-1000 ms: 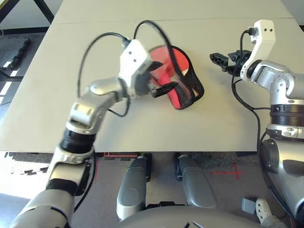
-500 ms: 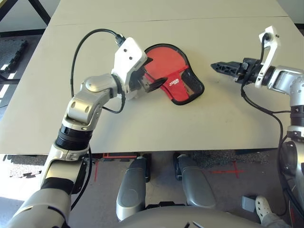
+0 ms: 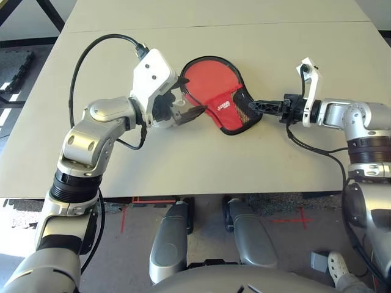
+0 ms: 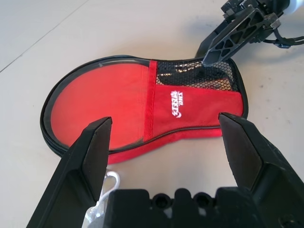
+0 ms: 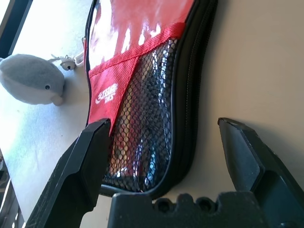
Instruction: Store the ping-pong paddle in its case and zip it.
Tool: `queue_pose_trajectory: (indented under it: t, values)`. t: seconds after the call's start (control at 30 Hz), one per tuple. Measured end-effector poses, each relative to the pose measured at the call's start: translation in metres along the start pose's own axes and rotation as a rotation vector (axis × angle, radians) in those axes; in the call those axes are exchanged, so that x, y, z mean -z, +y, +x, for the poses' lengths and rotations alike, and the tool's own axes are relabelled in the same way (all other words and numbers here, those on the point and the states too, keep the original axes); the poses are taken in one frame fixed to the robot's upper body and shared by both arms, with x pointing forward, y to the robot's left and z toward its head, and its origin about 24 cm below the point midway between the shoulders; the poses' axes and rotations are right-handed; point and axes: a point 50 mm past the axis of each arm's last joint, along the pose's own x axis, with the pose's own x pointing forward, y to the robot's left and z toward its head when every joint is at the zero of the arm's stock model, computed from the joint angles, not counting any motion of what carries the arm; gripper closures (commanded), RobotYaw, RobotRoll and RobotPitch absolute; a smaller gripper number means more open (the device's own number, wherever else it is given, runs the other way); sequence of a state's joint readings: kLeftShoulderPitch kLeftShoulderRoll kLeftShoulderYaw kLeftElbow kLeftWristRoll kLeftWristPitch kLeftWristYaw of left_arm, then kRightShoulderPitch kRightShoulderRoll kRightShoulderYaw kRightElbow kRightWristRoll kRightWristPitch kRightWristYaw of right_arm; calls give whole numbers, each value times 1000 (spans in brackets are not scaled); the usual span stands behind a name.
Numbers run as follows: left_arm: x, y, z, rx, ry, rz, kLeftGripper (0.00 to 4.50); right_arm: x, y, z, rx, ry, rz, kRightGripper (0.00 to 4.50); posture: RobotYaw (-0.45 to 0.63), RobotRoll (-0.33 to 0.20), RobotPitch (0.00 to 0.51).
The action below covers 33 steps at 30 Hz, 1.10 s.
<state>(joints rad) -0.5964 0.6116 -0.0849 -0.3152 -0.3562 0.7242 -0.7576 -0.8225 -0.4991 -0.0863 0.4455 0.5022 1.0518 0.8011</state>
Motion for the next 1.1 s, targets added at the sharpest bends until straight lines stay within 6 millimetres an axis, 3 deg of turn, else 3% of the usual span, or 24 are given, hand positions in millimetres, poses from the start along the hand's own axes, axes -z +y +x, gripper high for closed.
queue_pose_trajectory:
  t: [0.27,0.33,0.47,0.7,1.1]
  values:
    - [-2,-1,-2,10,0,12,0,-5,6,17,-7,9,20,26,223,0,265]
    - [0,-2,-3,12,4,8,0,-5,6,20,-1,18,31,392,226,0,263]
    - [2,-2,-4,13,10,5,0,-4,2,18,30,38,46,1668,226,0,263]
    - [2,-2,-5,12,3,14,0,0,-4,8,59,91,79,4353,219,0,257]
    - [6,-1,0,6,-12,-9,0,10,-9,-34,85,139,102,4471,165,0,255]
